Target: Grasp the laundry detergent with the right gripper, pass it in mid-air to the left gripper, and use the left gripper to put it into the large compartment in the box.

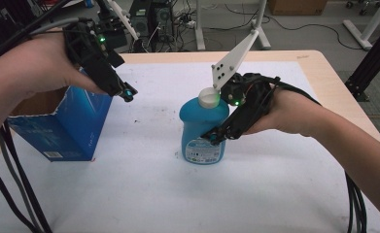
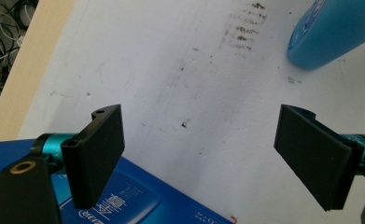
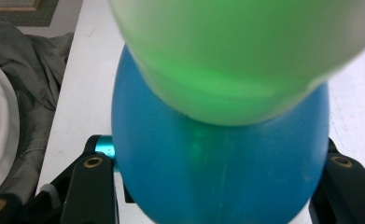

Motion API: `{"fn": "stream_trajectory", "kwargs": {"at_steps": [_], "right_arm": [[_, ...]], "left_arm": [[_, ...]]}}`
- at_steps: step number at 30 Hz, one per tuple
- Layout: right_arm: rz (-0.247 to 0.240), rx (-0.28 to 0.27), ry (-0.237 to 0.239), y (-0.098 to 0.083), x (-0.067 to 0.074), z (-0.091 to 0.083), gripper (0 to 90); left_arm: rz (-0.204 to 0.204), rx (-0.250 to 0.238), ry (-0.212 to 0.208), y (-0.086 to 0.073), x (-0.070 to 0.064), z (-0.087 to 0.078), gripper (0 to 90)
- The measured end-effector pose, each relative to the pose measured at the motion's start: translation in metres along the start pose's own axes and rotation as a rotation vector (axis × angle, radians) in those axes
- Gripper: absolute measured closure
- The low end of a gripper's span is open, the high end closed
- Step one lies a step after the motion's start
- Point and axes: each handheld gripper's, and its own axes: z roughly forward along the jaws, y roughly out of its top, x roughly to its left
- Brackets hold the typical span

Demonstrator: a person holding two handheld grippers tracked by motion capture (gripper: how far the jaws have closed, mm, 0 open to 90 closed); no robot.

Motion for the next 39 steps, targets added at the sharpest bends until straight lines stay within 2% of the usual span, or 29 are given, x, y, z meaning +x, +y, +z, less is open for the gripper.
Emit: {"fn": "stream_trajectory", "kwargs": {"at_steps": [6, 14, 19, 22, 29, 33, 39], "right_arm": [[0.001, -0.002, 0.002, 0.000, 0.000, -0.001, 42.5], [0.015, -0.017, -0.033, 0.000, -0.001, -0.003, 44.2], [0.038, -0.019, -0.015, 0.004, -0.002, -0.005, 44.4], [0.034, -0.005, -0.021, 0.009, -0.001, -0.007, 44.4], [0.021, -0.036, -0.029, 0.021, -0.001, -0.017, 44.7], [0.005, -0.034, -0.032, 0.031, 0.000, -0.022, 44.6], [-0.009, -0.036, -0.035, 0.044, 0.002, -0.027, 44.7]], "left_arm": [[0.010, -0.005, -0.001, 0.000, -0.001, -0.001, 16.2], [0.031, -0.043, -0.008, 0.000, -0.001, -0.005, 16.2], [0.056, -0.078, -0.023, 0.001, -0.003, -0.009, 16.2], [0.080, -0.099, -0.056, 0.003, -0.005, -0.012, 16.2], [0.154, -0.152, -0.131, 0.015, -0.011, -0.024, 16.3], [0.194, -0.175, -0.175, 0.024, -0.012, -0.032, 16.3], [0.251, -0.173, -0.246, 0.036, -0.013, -0.040, 16.2]]}}
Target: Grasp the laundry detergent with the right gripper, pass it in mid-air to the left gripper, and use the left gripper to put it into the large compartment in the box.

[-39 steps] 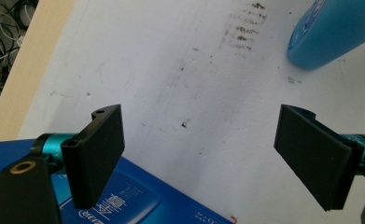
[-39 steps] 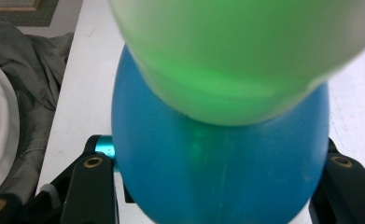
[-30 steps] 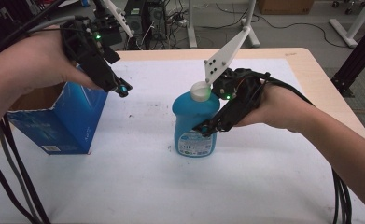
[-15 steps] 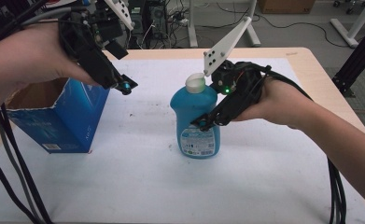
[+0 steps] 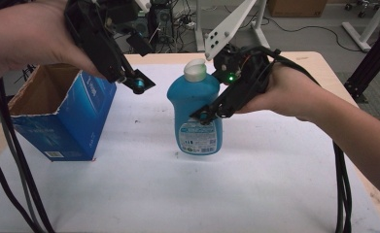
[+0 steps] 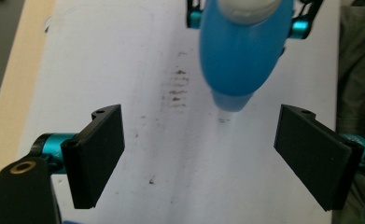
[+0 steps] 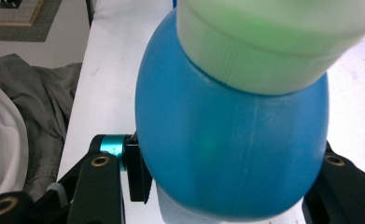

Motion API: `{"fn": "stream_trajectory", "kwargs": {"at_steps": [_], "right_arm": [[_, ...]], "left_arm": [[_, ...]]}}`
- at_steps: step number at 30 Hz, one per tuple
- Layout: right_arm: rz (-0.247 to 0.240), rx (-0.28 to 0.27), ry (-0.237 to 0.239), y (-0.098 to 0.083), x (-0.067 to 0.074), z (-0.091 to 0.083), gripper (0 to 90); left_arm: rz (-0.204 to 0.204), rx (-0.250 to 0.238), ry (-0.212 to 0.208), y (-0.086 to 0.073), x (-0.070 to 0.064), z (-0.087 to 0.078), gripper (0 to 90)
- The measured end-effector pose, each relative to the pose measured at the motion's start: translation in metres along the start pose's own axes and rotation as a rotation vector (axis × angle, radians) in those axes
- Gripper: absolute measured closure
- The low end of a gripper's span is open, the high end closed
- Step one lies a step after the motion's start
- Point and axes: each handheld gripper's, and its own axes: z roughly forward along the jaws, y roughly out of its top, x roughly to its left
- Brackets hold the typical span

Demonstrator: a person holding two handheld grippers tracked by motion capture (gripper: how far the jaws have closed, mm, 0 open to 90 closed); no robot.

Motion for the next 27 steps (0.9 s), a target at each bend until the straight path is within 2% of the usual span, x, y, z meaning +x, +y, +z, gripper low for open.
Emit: {"fn": "stream_trajectory", "kwargs": {"at_steps": [2, 3, 7, 12, 24, 27], "right_arm": [[-0.010, -0.004, 0.000, 0.004, 0.000, 0.000, 44.7], [-0.014, -0.005, 0.001, 0.007, 0.000, 0.000, 44.7], [-0.019, -0.008, 0.009, 0.015, 0.001, -0.001, 44.7], [-0.028, -0.017, 0.013, 0.023, 0.002, -0.002, 44.8], [-0.028, -0.024, 0.024, 0.029, 0.003, -0.002, 44.8], [-0.030, -0.034, 0.025, 0.030, 0.003, -0.003, 44.8]], "left_arm": [[0.007, 0.000, -0.020, 0.005, -0.001, 0.000, 16.2], [0.024, 0.010, -0.029, 0.008, 0.000, -0.001, 16.2], [0.038, 0.025, -0.044, 0.018, -0.001, 0.000, 16.2], [0.058, 0.040, -0.088, 0.027, -0.003, 0.005, 16.2], [0.086, 0.078, -0.107, 0.039, -0.006, 0.018, 16.3], [0.064, 0.069, -0.110, 0.042, -0.006, 0.022, 16.6]]}}
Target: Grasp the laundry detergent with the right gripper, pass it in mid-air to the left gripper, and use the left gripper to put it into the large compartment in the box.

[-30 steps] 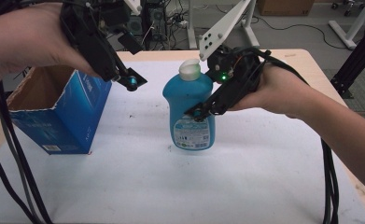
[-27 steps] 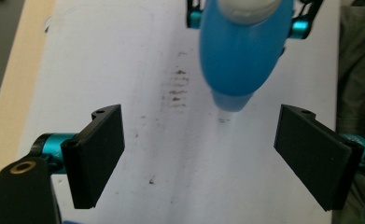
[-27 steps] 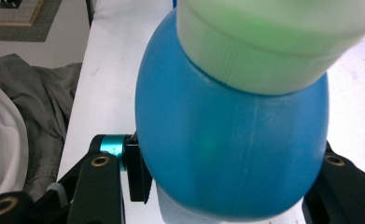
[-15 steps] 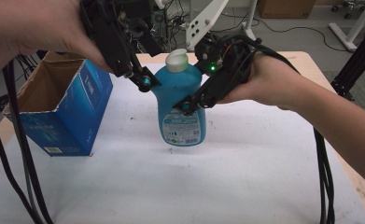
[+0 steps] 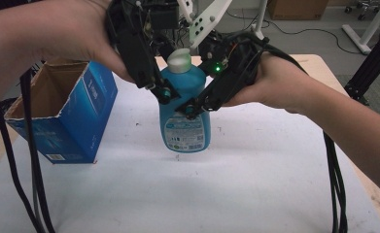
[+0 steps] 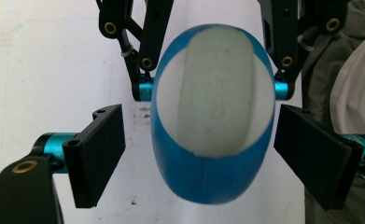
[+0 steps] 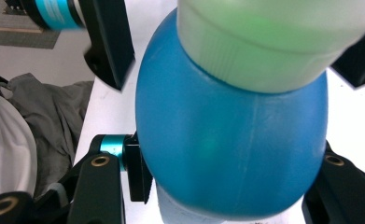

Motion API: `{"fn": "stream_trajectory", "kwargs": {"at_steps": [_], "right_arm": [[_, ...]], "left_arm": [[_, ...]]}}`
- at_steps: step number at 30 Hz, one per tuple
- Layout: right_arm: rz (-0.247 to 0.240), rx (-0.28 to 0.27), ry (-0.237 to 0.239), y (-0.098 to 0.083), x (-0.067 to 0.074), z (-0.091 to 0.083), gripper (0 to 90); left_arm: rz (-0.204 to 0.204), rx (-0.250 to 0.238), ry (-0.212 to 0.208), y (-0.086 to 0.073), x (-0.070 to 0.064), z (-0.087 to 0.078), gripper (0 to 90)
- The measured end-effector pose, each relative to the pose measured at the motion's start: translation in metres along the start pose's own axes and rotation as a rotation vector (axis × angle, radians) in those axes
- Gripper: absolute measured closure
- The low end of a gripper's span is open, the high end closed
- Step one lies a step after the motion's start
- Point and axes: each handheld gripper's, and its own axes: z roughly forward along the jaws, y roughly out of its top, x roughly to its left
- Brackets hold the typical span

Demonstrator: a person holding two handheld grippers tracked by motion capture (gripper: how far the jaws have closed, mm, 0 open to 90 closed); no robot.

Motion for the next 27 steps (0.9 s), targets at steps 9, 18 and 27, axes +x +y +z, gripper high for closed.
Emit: {"fn": "stream_trajectory", "kwargs": {"at_steps": [9, 18, 27], "right_arm": [[-0.002, -0.007, 0.000, 0.0009, 0.0005, -0.0016, 44.8], [-0.001, -0.010, -0.001, 0.0002, 0.0001, -0.0028, 44.8], [-0.002, -0.010, -0.004, 0.0007, 0.0003, -0.0016, 44.8]], "left_arm": [[-0.007, -0.006, -0.017, 0.0023, 0.0001, 0.0021, 22.8], [-0.012, -0.007, -0.016, 0.0038, 0.0005, 0.0026, 26.5], [-0.014, -0.008, -0.017, 0.0051, -0.0005, 0.0030, 27.8]]}}
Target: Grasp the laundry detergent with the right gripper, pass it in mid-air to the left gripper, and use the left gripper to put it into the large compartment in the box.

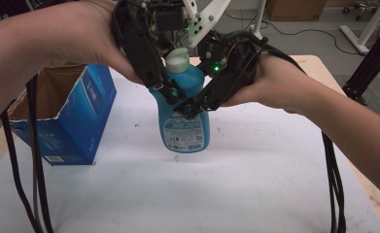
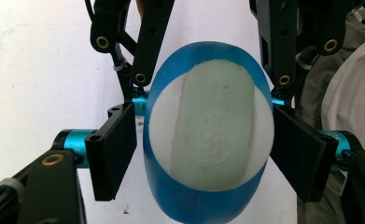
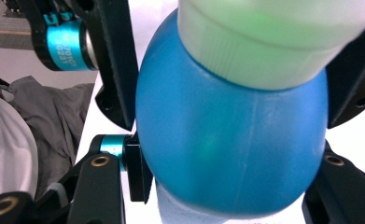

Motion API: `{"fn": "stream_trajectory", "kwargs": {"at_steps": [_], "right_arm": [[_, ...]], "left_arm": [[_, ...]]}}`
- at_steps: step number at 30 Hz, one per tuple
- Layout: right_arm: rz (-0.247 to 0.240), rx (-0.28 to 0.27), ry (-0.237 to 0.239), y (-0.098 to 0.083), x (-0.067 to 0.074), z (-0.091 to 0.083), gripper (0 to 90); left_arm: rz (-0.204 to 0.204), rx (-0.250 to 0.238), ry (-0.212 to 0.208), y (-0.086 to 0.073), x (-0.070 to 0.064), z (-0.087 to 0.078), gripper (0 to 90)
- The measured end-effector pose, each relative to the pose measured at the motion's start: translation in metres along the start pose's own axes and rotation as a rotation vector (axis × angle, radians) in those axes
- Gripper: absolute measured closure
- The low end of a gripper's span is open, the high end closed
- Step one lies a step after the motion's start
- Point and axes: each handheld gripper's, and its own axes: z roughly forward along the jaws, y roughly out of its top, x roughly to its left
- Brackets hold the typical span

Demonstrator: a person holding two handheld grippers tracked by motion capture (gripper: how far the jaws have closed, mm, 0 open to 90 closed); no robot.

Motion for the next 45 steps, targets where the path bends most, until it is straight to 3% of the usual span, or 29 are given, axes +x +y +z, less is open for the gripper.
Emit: {"fn": "stream_trajectory", "kwargs": {"at_steps": [30, 39, 40, 41, 45], "right_arm": [[0.020, 0.009, -0.004, 0.0006, 0.0008, 0.0009, 44.7], [-0.009, 0.006, -0.006, 0.0007, 0.0003, 0.0035, 43.4], [-0.016, 0.002, -0.007, 0.0006, 0.0001, 0.0039, 42.5], [0.013, 0.015, 0.003, 0.0003, 0.0014, 0.0029, 40.1], [0.006, 0.017, 0.003, 0.0002, 0.0006, 0.0059, 23.2]], "left_arm": [[0.017, 0.015, 0.019, -0.0008, -0.0019, 0.0014, 37.4], [0.021, 0.020, 0.025, -0.0003, -0.0038, 0.0017, 37.9], [0.026, 0.021, 0.027, -0.0003, -0.0039, 0.0014, 37.9], [0.026, 0.020, 0.028, -0.0003, -0.0042, 0.0014, 37.9], [0.021, 0.017, 0.030, -0.0017, -0.0035, -0.0006, 37.9]]}}
